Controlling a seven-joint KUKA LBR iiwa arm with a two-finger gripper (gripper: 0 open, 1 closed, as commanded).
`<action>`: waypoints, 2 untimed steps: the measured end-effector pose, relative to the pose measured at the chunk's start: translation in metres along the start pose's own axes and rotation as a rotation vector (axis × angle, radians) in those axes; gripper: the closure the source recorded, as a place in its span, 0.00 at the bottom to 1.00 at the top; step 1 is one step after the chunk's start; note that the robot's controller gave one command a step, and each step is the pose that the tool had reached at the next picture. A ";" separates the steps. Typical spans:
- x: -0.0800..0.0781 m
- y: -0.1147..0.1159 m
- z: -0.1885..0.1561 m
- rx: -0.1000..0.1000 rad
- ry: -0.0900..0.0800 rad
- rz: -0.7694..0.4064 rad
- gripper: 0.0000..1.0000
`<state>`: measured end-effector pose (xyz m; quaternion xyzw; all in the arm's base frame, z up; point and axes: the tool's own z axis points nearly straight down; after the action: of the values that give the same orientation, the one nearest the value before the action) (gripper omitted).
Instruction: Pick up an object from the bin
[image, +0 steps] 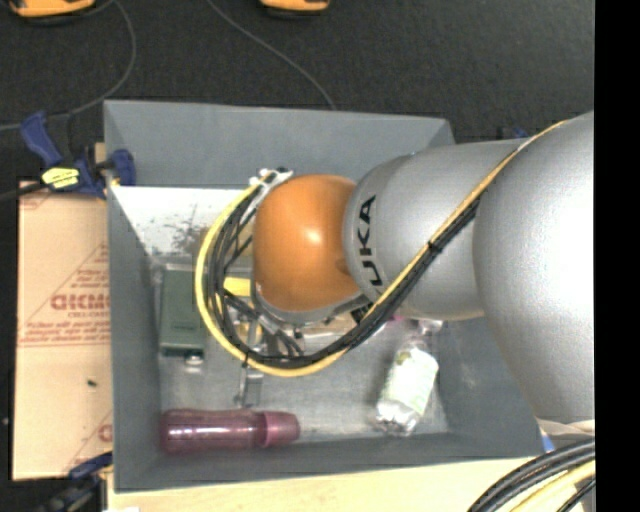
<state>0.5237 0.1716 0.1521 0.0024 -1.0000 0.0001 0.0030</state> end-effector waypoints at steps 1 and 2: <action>-0.002 -0.001 -0.005 -0.002 -0.008 0.006 0.00; 0.042 0.003 0.069 -0.001 -0.005 -0.191 0.00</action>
Offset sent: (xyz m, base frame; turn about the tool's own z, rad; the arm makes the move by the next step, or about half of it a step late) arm -0.0520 0.0027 -0.0821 -0.1949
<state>0.4815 0.1742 0.0831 0.0977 -0.9952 -0.0007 0.0003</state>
